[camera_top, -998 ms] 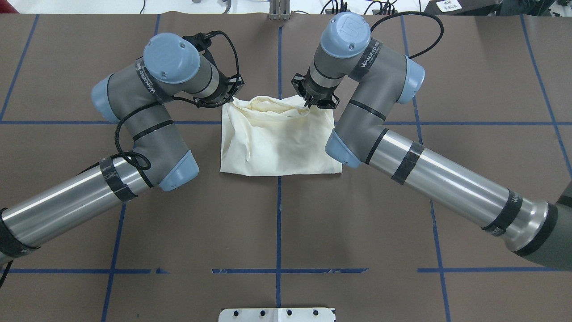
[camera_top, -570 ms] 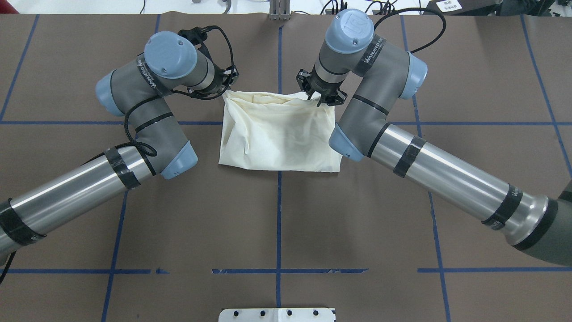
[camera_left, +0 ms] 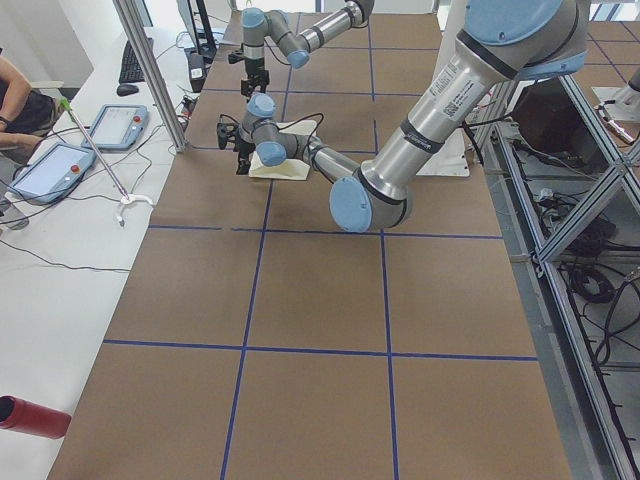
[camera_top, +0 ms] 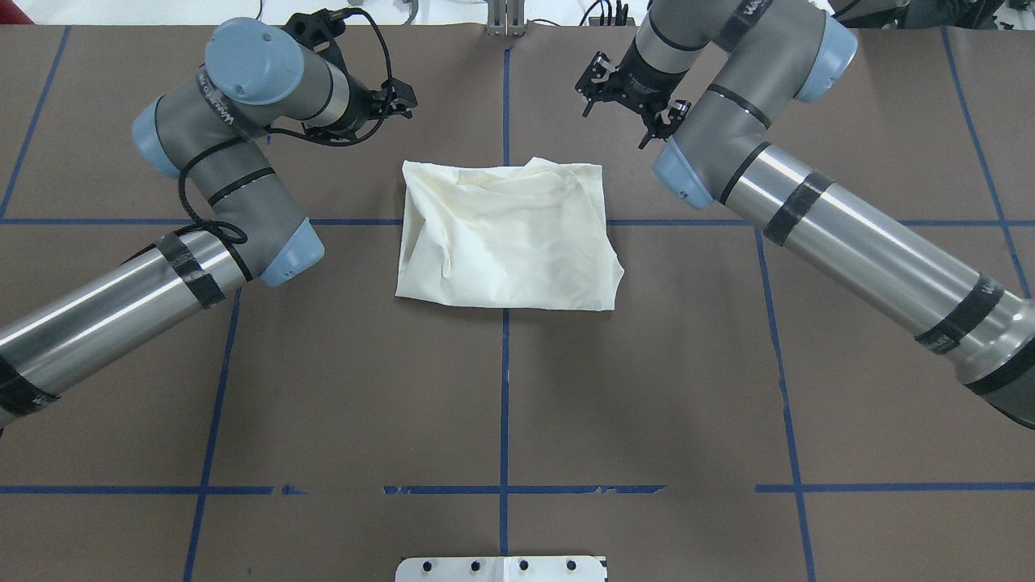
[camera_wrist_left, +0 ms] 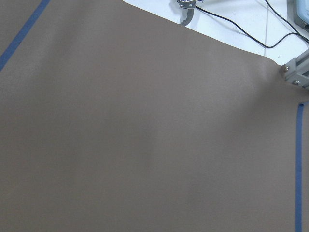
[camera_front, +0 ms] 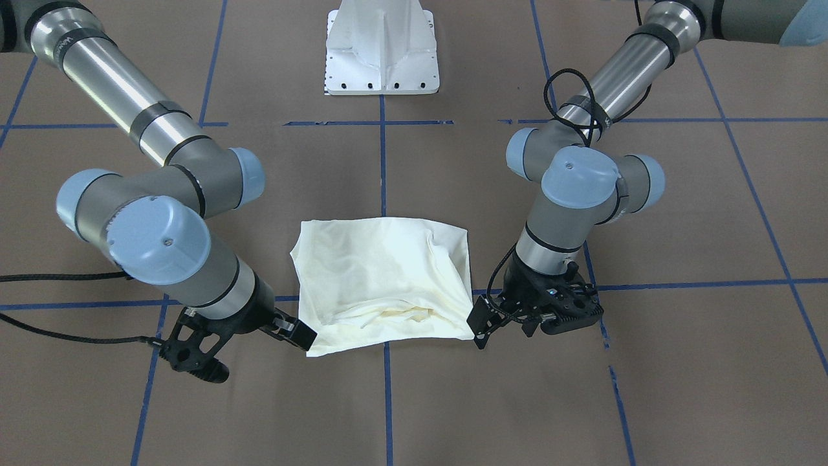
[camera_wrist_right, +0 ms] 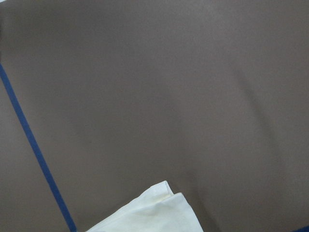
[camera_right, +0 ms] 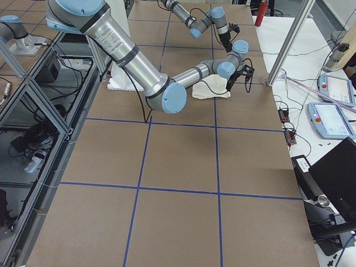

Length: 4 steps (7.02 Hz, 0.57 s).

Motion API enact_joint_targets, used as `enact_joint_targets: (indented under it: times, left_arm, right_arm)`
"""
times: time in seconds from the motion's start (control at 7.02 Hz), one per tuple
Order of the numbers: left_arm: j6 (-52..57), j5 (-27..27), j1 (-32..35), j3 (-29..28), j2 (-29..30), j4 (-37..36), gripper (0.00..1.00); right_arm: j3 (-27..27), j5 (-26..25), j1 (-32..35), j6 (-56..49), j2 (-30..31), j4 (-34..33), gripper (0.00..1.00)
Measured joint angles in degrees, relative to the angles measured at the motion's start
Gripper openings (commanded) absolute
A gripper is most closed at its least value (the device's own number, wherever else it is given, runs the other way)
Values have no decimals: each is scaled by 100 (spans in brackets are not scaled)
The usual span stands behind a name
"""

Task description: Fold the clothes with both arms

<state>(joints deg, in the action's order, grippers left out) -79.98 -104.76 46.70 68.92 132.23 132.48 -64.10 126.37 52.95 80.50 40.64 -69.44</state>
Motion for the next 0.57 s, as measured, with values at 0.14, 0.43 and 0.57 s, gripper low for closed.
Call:
enact_joint_targets:
  times: [0.14,0.43,0.57]
  left_arm:
    - [-138,-233,-17,-1,-175,676,100]
    - [-762,-543,-263,-7,-304,1451,100]
    - [-1277,-570,-463,-12,-316,1768,100]
  right_arm:
    - [28,86,176,-416,34,-49,100]
    - [45,150,415,-1052,63,-292,100]
    - [46,151,473,-1223,65,-385,100]
